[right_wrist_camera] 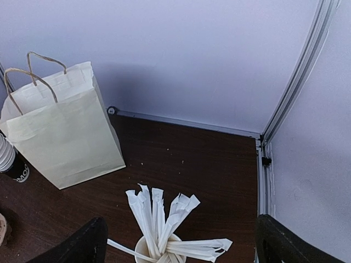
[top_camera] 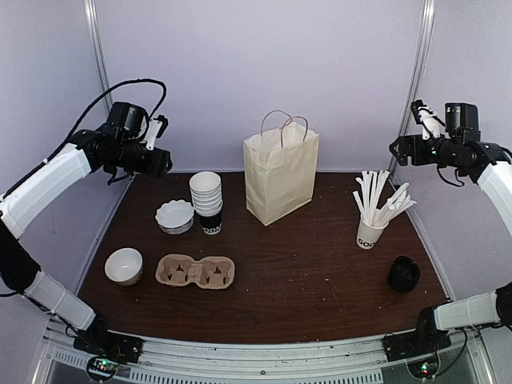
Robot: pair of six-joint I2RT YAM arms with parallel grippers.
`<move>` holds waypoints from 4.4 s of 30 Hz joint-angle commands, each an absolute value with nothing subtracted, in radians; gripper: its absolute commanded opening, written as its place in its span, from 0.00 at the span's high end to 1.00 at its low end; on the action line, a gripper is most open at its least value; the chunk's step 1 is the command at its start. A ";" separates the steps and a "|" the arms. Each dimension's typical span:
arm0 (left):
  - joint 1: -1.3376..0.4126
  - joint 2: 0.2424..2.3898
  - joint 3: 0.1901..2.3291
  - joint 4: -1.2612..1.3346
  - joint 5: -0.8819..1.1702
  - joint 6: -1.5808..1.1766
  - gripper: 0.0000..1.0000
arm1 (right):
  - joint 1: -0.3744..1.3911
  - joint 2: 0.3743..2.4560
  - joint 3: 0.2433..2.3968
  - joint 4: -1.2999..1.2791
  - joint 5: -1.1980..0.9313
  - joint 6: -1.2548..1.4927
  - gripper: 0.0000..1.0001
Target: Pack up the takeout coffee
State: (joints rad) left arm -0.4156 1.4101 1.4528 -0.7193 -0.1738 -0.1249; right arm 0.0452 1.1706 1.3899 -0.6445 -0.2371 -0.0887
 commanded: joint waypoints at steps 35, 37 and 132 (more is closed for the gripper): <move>-0.684 2.021 2.245 -1.308 -0.118 -0.177 0.50 | 0.014 1.135 1.070 -0.430 -0.528 -0.271 0.03; -0.684 2.017 2.242 -1.303 -0.133 -0.167 0.50 | 0.014 1.135 1.071 -0.431 -0.538 -0.271 0.03; -1.121 1.874 2.434 -1.370 -0.326 0.039 1.00 | 0.036 1.151 1.149 -0.548 -0.643 -0.311 0.05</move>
State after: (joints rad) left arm -1.0843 1.8809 2.4638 -1.3788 -0.4084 0.0277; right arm 0.0753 1.1713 1.1973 -0.5961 -0.6323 -0.3298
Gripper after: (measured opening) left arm 0.014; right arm 0.951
